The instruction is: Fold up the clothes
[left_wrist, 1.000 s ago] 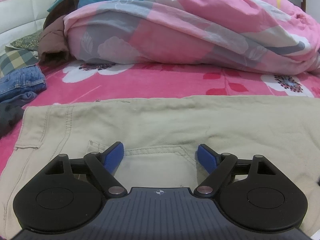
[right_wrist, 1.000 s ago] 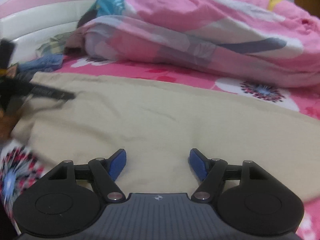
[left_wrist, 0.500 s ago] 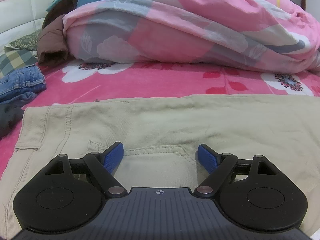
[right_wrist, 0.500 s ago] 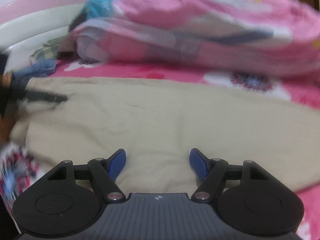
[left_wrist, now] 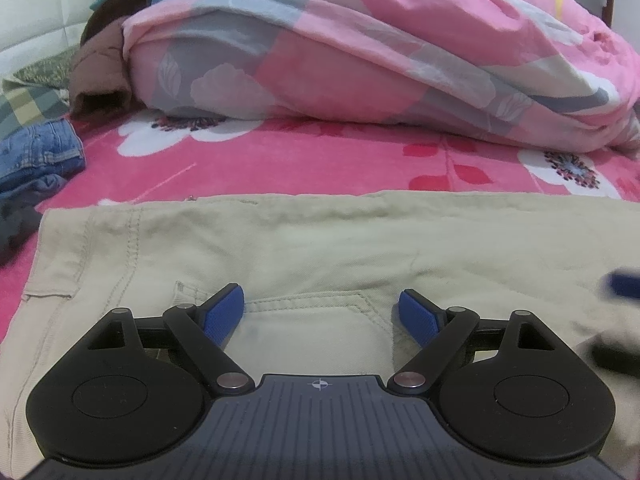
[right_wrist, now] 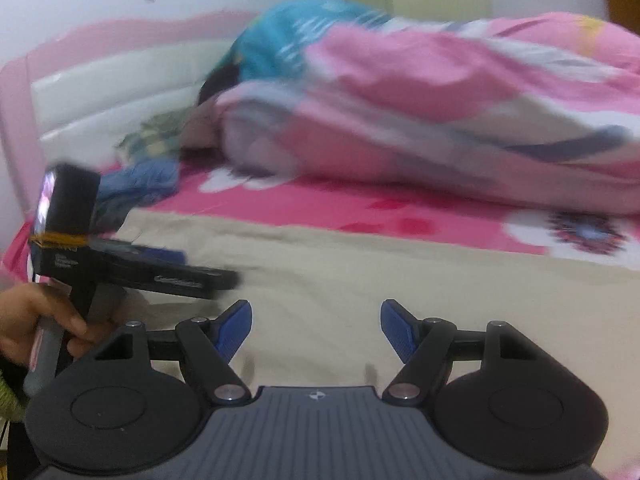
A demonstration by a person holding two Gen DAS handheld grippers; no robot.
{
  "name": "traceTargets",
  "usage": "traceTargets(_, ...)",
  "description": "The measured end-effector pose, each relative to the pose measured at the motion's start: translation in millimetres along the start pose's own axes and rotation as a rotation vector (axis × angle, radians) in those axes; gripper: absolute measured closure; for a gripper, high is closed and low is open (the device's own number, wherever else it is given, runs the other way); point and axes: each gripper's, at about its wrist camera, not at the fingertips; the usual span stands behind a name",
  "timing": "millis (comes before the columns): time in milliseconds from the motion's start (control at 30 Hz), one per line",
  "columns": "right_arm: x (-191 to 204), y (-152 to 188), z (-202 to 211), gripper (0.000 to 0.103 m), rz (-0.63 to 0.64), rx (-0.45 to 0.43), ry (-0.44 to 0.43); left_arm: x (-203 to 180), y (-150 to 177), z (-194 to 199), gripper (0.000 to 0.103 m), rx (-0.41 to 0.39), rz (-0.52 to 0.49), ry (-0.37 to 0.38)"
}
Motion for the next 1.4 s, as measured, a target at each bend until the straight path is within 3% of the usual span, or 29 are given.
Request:
traceTargets(100, 23.1, 16.3, -31.0, 0.029, 0.04, 0.088, 0.015, 2.8, -1.5, -0.4, 0.015, 0.01, 0.021, 0.019)
traceTargets(200, 32.5, 33.0, -8.7, 0.029, 0.062, 0.049, 0.015, 1.6, -0.4, -2.2, 0.008, 0.009, 0.011, 0.032)
traceTargets(333, 21.1, 52.5, 31.9, 0.029, 0.023, 0.012, -0.064, -1.6, 0.9, -3.3, 0.006, 0.004, -0.011, 0.034)
traceTargets(467, 6.3, 51.8, 63.9, 0.028, 0.039, -0.029, -0.117, -6.3, 0.6, 7.4, 0.006, -0.042, -0.048, 0.009)
traceTargets(533, -14.2, 45.1, 82.5, 0.028, 0.008, -0.096, -0.115, -11.1, -0.2, 18.3, 0.005, -0.084, -0.073, -0.007)
traceTargets(600, -41.3, 37.5, 96.5, 0.026, -0.031, -0.144, -0.053, -15.8, -3.5, 32.4, 0.004, -0.117, -0.068, 0.031)
traceTargets(667, -70.0, 32.0, 100.2, 0.025, -0.059, -0.141, 0.07, -26.0, -7.1, 41.0, 0.003, -0.115, -0.065, 0.068)
traceTargets(800, -113.1, 35.0, 91.2, 0.025, -0.078, -0.071, 0.27, -57.9, -8.9, 47.7, 0.002, -0.083, -0.086, 0.119)
traceTargets(900, -131.8, 54.8, 70.6, 0.025, -0.088, 0.002, 0.34, -87.8, 1.7, 39.0, 0.001, -0.011, -0.094, 0.162)
traceTargets(967, -143.7, 73.1, 51.6, 0.023, -0.125, 0.077, 0.354, -106.0, 14.5, 25.5, 0.0, 0.048, -0.103, 0.158)
traceTargets(1033, -144.0, 79.3, 49.3, 0.022, -0.136, 0.054, 0.354, -117.4, 28.9, 3.9, 0.0, 0.137, -0.082, 0.124)
traceTargets(1067, -142.0, 76.5, 48.1, 0.02, -0.129, 0.063, 0.361, -121.7, 37.0, -4.1, 0.0, 0.138, -0.081, 0.091)
traceTargets(1133, -138.1, 75.3, 45.1, 0.017, -0.114, 0.074, 0.37, -130.9, 49.9, -5.4, 0.0, 0.06, -0.112, 0.04)
traceTargets(1200, -139.2, 77.0, 46.0, 0.013, -0.125, 0.072, 0.361, -132.8, 53.8, -5.8, 0.0, 0.035, -0.105, 0.025)
traceTargets(1267, -141.3, 78.1, 45.8, 0.002, -0.132, 0.067, 0.342, -133.6, 56.8, -6.0, 0.0, 0.014, -0.095, 0.016)
traceTargets(1400, -141.7, 80.7, 45.7, 0.0, -0.122, 0.073, 0.335, -134.5, 60.0, -5.9, 0.0, -0.023, -0.088, 0.005)
Point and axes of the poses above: each gripper's, at about its wrist camera, not at the fingertips, and z roughly against the way its jaws point, x to its left, y to its underside, and after that the axes turned 8 degrees about z, right-handed
